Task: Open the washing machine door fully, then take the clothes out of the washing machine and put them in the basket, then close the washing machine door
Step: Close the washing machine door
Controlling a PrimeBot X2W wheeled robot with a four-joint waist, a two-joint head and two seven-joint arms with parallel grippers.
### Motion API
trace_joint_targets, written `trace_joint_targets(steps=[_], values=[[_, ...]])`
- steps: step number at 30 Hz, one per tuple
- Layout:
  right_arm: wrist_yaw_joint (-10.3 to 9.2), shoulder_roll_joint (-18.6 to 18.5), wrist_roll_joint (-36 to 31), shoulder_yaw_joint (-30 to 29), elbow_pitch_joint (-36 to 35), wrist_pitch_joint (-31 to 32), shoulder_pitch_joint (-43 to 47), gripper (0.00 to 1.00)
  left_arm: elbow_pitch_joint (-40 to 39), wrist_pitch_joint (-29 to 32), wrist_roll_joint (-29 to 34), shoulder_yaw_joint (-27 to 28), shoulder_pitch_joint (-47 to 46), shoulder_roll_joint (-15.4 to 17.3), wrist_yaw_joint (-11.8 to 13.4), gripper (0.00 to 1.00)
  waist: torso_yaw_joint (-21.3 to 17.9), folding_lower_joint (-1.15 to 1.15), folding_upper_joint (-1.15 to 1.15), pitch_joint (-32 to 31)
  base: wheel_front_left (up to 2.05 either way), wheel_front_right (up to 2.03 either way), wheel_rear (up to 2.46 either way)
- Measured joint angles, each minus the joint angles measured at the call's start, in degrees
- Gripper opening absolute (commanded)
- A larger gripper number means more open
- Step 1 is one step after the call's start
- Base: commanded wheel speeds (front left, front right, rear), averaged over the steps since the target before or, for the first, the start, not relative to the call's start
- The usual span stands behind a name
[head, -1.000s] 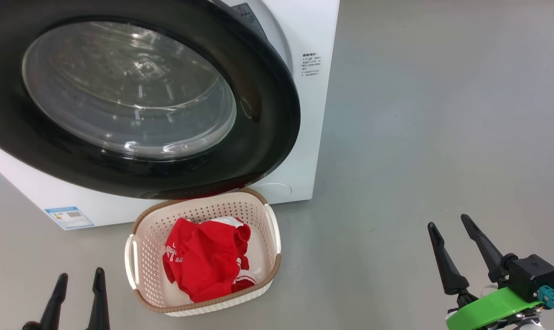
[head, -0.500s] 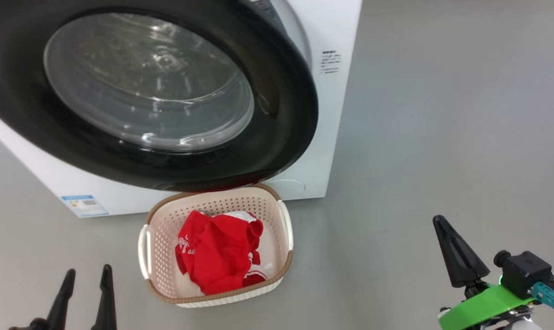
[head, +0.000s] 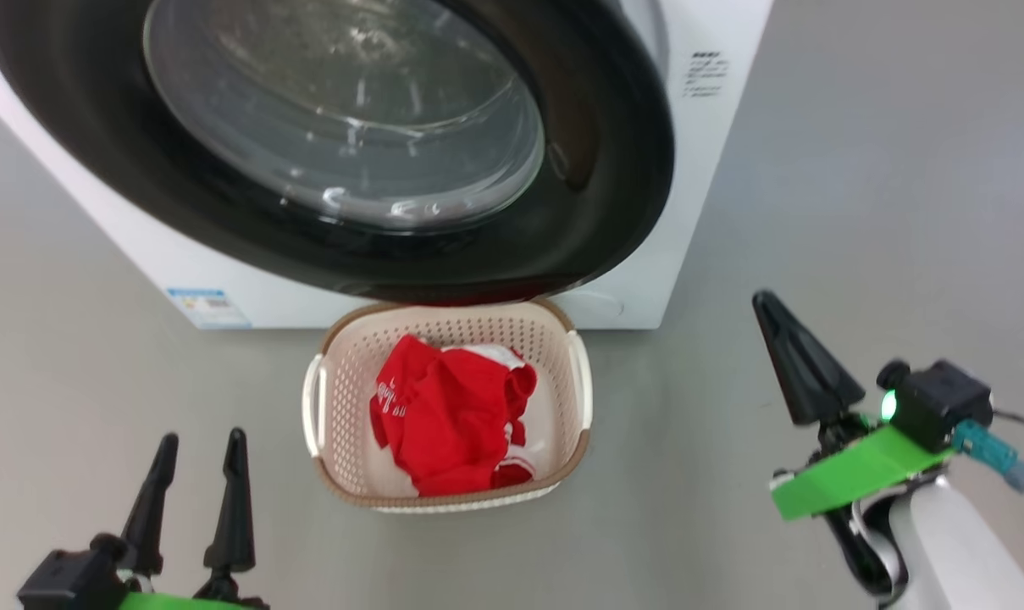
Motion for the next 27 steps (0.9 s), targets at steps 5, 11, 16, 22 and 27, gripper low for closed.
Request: trace_joint_targets(steps=[5, 11, 16, 22, 27], values=[[0.0, -0.8, 0.1, 0.9, 1.3, 0.0, -5.0, 0.0, -0.4, 0.0, -0.3, -0.7, -2.3, -1.0, 0.0, 1.0, 1.9, 0.0, 0.0, 2.9, 0.0, 0.0, 0.0], [0.0, -1.2, 0.4, 2.1, 3.7, 0.0, -10.7, 0.0, -0.8, 0.0, -0.5, -1.9, -4.7, -1.5, 0.0, 1.0, 4.1, 0.0, 0.0, 6.2, 0.0, 0.0, 0.0], [0.0, -1.2, 0.4, 2.6, 5.5, 0.0, -15.2, 0.0, -1.2, 0.0, -0.5, -2.1, -6.2, -1.8, 0.0, 1.0, 5.6, 0.0, 0.0, 8.8, 0.0, 0.0, 0.0], [0.0, -1.3, 0.4, 2.8, 7.4, 0.0, -19.1, 0.0, -1.4, 0.0, -0.6, -2.2, -7.4, -2.3, 0.0, 1.0, 7.0, 0.0, 0.0, 11.4, 0.0, 0.0, 0.0], [0.01, -1.8, 1.7, 1.9, 8.3, 0.0, -21.5, 0.0, -1.5, 0.0, -0.6, -2.8, -8.7, -2.8, 0.0, 1.0, 8.0, 0.0, 0.0, 13.2, 0.0, 0.0, 0.0]])
